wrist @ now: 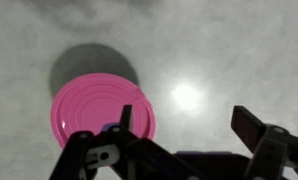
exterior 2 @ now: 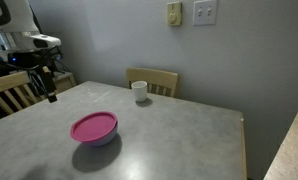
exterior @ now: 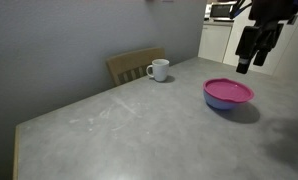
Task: Remove the pink plate from the blue bowl
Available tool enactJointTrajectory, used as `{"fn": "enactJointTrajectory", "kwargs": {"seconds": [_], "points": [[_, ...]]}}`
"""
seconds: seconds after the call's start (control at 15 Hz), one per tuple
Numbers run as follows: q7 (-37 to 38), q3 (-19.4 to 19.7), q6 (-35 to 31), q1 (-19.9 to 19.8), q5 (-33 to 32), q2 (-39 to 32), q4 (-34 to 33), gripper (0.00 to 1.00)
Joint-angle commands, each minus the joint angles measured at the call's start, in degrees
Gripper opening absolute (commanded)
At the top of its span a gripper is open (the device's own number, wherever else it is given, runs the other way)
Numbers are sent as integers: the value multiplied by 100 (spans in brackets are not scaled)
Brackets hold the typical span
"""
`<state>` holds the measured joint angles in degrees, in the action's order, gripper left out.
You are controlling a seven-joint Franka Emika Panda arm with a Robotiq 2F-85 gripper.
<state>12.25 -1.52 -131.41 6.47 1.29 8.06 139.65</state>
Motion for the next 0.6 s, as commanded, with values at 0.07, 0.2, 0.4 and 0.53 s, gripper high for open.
{"fn": "enactJointTrajectory", "kwargs": {"seconds": [0.07,0.2,0.4,0.53], "points": [[929,-267,218,-181,-767,-574,-443,100],[1192,-256,332,-168,-1000,-737,-571,100],[1501,-194,493,-158,-1243,-1014,-732,100],[1571,-148,617,-158,-1305,-1214,-855,100]]}}
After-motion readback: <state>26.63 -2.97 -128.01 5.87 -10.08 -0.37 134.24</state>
